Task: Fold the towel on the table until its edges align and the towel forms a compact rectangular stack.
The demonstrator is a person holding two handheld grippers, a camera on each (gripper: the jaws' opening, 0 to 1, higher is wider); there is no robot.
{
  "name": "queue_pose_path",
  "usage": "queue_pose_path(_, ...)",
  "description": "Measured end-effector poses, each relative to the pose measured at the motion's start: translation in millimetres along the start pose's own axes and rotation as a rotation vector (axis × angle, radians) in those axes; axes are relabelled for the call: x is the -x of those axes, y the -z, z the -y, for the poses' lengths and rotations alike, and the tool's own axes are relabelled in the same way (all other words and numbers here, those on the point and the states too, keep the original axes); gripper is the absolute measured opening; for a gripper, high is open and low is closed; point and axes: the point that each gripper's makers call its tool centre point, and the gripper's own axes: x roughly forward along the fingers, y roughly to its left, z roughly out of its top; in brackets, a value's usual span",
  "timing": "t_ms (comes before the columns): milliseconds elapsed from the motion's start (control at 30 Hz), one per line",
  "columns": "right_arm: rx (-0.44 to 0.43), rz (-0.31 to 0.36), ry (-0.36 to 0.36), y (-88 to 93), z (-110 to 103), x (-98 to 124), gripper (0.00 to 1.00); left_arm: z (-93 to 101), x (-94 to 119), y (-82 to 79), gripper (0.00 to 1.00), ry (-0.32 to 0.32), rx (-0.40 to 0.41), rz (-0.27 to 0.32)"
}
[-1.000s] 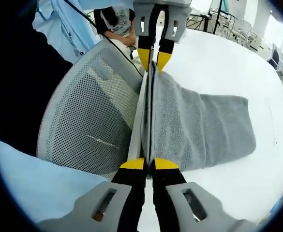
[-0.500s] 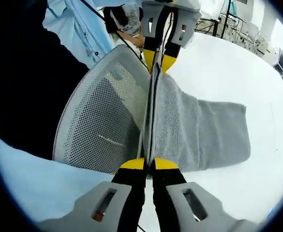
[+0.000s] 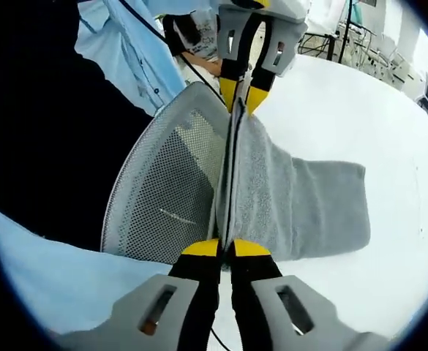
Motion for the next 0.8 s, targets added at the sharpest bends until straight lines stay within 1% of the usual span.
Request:
queue_pose_path(33,-0.001,0.0,0.001,-0.6,1.2,1.5,0.02,-1.7,1.8,-0.9,0.08,-0.001,0.005,0.004)
queue_pose_path(100,-0.007,0.005,0.007,-2.3,5.4,5.6,0.02,-11.3,7.2,4.4,0.08,-0.007,0.007,0.005)
queue_pose_path(300,-0.032,0.015,0.026,-5.3,20.6,19.0,0.02,-25.3,20.6,-1.4,0.09,-0.026,0.024,0.019)
queue_pose_path(367,-0.039,0.018,0.035,-6.0,29.6,24.7,0.02,-29.7,26.3,-2.4,0.09,-0.026,0.029,0.021)
queue_pose_path(500,-0.056,0.018,0.053,-6.4,48.6,33.0,0.02,-45.9,34.8,-1.6,0.09,-0.028,0.043,0.021)
queue_pose_path(633,-0.062,0.011,0.068,-5.1,63.9,37.3,0.02,-58.4,38.7,-0.2,0.09,-0.026,0.049,0.013)
queue_pose_path(800,-0.07,-0.006,0.095,-1.2,85.5,40.0,0.02,-80.2,46.1,3.2,0.09,-0.044,0.064,0.004)
